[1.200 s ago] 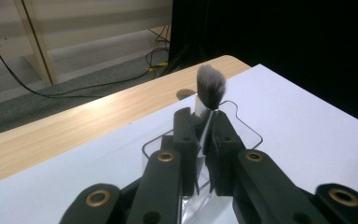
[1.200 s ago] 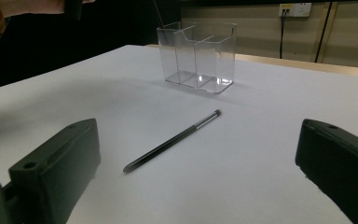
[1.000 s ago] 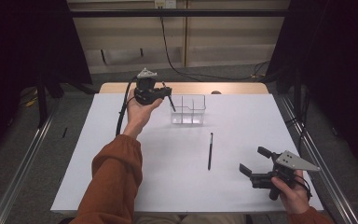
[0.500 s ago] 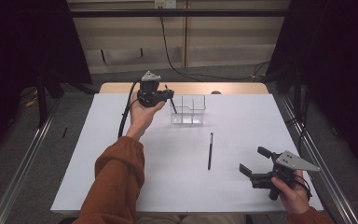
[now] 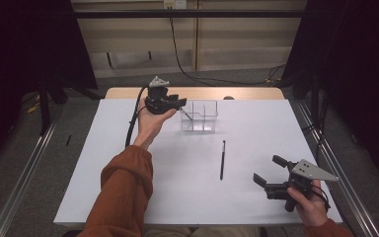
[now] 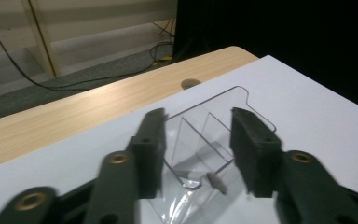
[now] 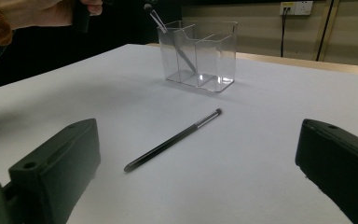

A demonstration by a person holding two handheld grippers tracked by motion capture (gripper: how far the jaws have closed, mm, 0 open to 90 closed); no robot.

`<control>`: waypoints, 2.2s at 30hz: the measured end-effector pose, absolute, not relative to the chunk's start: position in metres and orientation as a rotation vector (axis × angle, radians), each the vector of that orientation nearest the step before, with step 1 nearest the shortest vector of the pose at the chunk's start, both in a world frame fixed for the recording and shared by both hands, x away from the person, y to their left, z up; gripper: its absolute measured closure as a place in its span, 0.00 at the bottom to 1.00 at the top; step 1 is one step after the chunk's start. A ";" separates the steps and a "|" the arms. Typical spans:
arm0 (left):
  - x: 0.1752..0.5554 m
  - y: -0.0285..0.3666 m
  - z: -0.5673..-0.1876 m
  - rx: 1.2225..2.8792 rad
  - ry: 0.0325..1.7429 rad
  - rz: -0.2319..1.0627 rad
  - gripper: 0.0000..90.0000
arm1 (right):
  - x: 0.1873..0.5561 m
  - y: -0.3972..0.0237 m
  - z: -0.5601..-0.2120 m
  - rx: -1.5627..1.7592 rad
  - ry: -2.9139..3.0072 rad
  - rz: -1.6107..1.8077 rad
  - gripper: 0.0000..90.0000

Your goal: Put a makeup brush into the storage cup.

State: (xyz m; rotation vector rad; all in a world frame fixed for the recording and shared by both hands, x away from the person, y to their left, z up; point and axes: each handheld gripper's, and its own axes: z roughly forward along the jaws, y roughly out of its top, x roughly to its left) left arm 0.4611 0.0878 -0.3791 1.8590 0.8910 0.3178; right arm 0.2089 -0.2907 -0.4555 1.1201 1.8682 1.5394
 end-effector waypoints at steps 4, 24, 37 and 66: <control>0.459 0.087 -0.379 1.864 0.879 0.323 0.41 | 0.209 -0.291 -0.456 1.121 1.867 1.539 0.00; 0.441 0.103 -0.381 1.812 0.843 0.349 0.05 | 0.210 -0.291 -0.456 1.118 1.872 1.528 0.00; 0.423 0.123 -0.384 1.779 0.842 0.417 0.04 | 0.209 -0.291 -0.456 1.119 1.871 1.528 0.00; 0.374 0.178 -0.388 1.756 0.816 0.481 0.05 | 0.210 -0.290 -0.456 1.122 1.872 1.523 0.00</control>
